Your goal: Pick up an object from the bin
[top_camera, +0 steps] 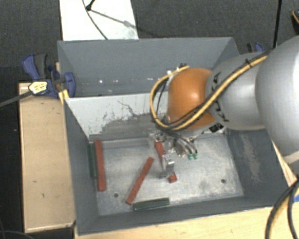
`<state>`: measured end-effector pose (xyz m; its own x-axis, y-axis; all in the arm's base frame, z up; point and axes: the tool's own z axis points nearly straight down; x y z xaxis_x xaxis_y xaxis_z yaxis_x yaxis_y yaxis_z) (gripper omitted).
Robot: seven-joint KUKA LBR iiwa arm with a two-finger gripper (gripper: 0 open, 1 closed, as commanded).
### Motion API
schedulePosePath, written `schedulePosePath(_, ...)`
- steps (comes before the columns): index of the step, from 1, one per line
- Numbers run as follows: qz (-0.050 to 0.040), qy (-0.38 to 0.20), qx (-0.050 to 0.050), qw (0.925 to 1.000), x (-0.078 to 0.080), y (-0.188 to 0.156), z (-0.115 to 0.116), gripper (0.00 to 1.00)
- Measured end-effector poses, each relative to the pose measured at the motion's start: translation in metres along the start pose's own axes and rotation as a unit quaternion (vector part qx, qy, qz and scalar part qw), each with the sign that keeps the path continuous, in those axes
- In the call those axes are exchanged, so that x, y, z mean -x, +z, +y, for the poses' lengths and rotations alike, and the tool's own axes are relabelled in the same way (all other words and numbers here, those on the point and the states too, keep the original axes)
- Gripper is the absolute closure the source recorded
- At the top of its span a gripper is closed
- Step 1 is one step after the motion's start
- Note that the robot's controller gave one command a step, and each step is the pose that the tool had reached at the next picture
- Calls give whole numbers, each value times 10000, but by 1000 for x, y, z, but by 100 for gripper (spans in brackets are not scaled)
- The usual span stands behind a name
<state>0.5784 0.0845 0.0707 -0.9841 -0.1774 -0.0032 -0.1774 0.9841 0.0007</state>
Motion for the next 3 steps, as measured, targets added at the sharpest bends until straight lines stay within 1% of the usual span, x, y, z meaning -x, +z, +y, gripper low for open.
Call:
schedulePosePath(1, 14, -1199, 6, 9928, -47, 0, 40, 0)
schedulePosePath(2, 8, -1183, 3, 9930, -46, 0, 39, 100)
schedulePosePath(3, -45, -1345, -11, 9909, -27, -213, 14, 100)
